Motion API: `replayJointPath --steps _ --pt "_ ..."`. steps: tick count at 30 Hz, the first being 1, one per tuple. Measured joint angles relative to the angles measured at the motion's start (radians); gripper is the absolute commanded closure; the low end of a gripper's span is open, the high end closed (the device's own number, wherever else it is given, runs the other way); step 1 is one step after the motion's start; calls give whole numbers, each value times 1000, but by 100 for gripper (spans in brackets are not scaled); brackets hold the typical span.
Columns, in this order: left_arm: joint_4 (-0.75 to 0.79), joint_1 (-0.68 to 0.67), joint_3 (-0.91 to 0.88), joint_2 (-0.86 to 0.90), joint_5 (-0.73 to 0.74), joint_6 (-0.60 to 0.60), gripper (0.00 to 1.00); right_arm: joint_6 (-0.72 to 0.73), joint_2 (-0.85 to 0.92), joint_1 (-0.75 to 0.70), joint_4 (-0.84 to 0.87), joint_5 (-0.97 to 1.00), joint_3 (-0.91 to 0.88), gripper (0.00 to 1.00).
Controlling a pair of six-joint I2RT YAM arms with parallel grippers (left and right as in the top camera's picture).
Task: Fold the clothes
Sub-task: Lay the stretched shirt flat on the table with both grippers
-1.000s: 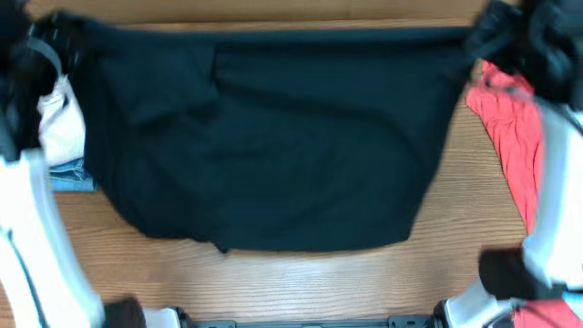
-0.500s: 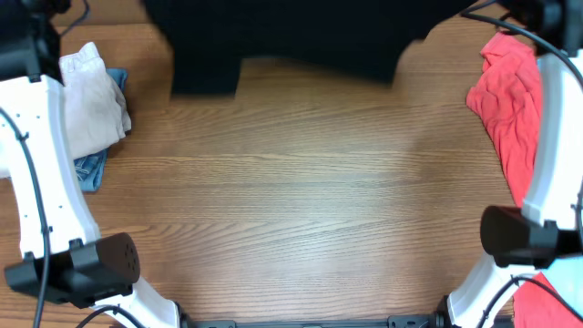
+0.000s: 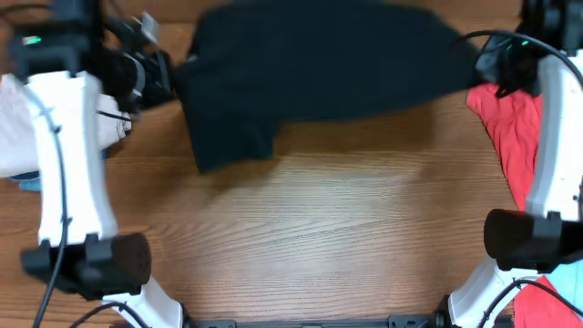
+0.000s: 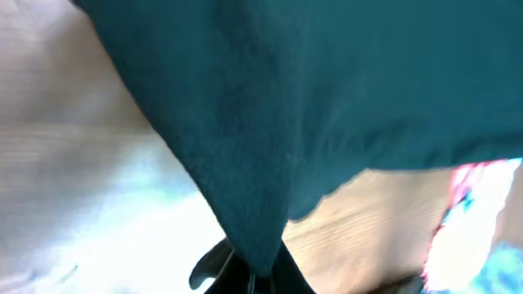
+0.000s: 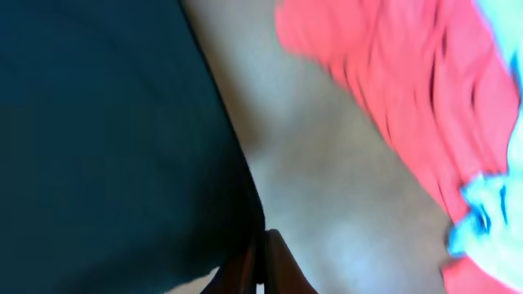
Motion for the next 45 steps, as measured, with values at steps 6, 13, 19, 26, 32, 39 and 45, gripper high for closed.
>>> replayJointPath --steps 6,13,19,26,32,39,45 --pt "31 -44 -293 41 -82 31 96 -7 10 -1 -3 0 -258 96" --pt "66 -35 -529 41 -237 7 96 -8 7 -1 60 0 -502 96" --pt "121 -1 -668 21 -304 -31 96 -7 -81 -34 154 -5 -732 96" --pt "195 42 -850 -133 -315 -84 96 -7 -233 -126 239 -27 -963 96" --pt "206 57 -967 -306 -315 -109 96 -8 -275 -162 266 -54 -1041 96" --pt "343 57 -974 -460 -289 -116 95 -7 -319 -161 325 -79 -1041 96" --pt "493 57 -974 -471 -269 -144 95 -41 -321 -161 435 -153 -1042 95"
